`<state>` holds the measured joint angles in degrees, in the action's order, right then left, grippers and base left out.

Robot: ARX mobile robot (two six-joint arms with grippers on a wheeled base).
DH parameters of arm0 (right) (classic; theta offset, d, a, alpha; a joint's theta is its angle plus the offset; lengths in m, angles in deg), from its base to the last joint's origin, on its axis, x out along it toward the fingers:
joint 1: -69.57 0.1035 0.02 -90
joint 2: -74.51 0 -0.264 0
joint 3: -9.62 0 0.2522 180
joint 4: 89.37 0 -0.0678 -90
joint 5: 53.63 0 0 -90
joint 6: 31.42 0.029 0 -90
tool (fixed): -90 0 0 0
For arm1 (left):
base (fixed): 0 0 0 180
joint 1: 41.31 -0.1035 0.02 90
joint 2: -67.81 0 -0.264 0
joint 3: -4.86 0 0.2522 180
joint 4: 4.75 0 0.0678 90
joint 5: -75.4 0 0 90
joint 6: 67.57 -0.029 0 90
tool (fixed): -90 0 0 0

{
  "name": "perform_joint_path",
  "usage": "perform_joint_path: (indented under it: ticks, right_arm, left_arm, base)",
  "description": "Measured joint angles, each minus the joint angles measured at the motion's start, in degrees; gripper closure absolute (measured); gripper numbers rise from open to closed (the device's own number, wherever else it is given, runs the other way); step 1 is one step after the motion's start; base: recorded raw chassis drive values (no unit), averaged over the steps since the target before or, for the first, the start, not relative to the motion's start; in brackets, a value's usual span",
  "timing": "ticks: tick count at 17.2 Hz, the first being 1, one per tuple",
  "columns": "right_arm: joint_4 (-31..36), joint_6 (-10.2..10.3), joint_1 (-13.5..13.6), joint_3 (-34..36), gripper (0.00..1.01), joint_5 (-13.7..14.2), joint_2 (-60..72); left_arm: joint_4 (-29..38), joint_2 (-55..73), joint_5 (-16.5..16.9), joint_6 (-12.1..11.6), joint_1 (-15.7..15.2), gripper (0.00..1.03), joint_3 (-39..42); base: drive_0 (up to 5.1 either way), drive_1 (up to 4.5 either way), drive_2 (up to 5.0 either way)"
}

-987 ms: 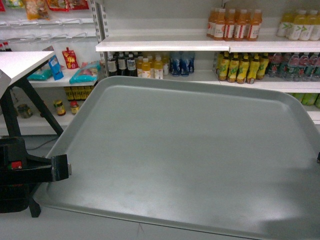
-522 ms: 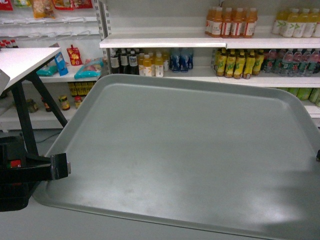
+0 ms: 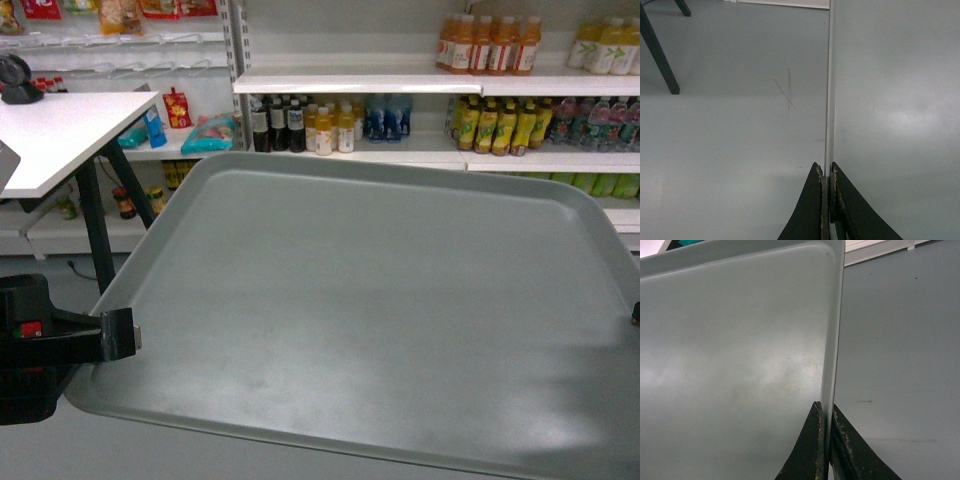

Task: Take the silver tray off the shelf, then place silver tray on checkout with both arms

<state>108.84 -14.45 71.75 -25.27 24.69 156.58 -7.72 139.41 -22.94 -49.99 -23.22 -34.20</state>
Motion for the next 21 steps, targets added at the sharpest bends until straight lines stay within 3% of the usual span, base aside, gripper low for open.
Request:
perform_joint_path:
  ticks: [21]
  right_arm:
    - [0.0, 0.0, 0.0, 0.0, 0.98, 0.0, 0.1]
  left_arm:
    - [0.0, 0.0, 0.0, 0.0, 0.0, 1.01, 0.0]
  base:
    - [-4.9, 2.09, 2.7]
